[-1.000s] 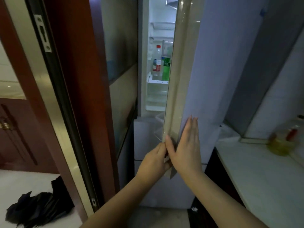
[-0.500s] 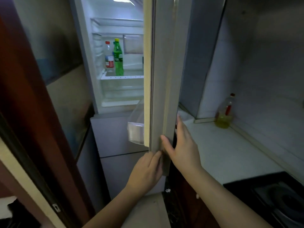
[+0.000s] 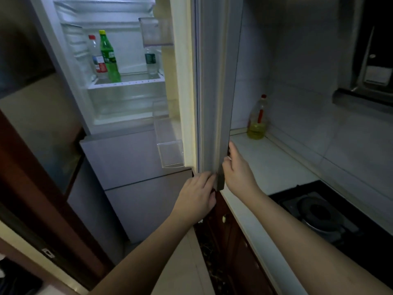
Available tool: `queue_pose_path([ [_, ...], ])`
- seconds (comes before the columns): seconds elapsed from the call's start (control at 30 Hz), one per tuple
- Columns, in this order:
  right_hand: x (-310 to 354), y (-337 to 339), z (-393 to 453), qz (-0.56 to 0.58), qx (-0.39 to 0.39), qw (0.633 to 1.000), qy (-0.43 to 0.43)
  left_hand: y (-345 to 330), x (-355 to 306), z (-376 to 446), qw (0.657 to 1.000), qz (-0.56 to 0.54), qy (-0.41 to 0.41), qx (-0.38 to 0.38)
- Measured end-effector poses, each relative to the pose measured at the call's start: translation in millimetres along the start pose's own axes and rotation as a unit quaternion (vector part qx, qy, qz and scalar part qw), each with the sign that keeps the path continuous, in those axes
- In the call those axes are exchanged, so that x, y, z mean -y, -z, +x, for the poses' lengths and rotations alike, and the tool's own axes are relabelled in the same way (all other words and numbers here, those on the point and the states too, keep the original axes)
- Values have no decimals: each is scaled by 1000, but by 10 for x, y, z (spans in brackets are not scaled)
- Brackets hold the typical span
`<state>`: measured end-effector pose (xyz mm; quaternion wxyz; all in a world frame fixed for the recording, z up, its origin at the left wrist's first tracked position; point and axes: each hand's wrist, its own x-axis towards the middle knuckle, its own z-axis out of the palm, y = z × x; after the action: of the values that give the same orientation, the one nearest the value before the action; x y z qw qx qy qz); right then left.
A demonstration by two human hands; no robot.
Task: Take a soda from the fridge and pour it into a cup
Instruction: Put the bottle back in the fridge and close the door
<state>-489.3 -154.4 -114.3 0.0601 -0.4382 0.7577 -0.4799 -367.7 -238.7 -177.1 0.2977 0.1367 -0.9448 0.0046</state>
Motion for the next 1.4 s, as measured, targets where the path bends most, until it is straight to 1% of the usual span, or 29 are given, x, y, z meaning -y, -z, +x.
queue_pose_path([
  [0.17, -137, 303, 62, 60, 22, 996, -60, -103, -215, 125, 999, -2, -19, 36],
  [0.27, -176, 404, 120, 97, 15, 991, -89, -151, -288, 200, 998, -3, -15, 66],
  [0.37, -245, 437, 149, 141, -4, 985, -99, -169, -329, 293, 995, -8, -16, 94],
  [0.5, -284, 482, 170, 147, -23, 983, -109, -214, -308, 392, 994, -9, -47, 97],
  [0.57, -276, 527, 145, 135, -31, 985, -104, -244, -298, 440, 994, -17, -68, 82],
  [0.67, -319, 600, 31, 73, -48, 991, -101, -238, -289, 528, 994, -40, -95, 40],
  [0.73, -395, 670, -80, 23, -47, 992, -112, -253, -288, 564, 990, -57, -128, 25],
  [0.8, -493, 752, -205, -36, -34, 991, -125, -310, -304, 573, 982, -81, -168, 26],
  [0.9, -612, 869, -392, -154, -22, 980, -126, -431, -416, 597, 970, -98, -214, 60],
  [1.0, -699, 970, -606, -281, -32, 952, -121, -545, -639, 633, 957, -99, -248, 109],
  [1.1, -757, 1103, -889, -355, -48, 920, -160, -649, -924, 638, 945, -109, -275, 142],
  [1.27, -819, 1356, -1564, -419, -91, 868, -251, -825, -1469, 543, 914, -124, -344, 177],
  [1.4, -830, 1486, -2136, -432, -110, 833, -328, -874, -1967, 406, 887, -148, -398, 183],
])
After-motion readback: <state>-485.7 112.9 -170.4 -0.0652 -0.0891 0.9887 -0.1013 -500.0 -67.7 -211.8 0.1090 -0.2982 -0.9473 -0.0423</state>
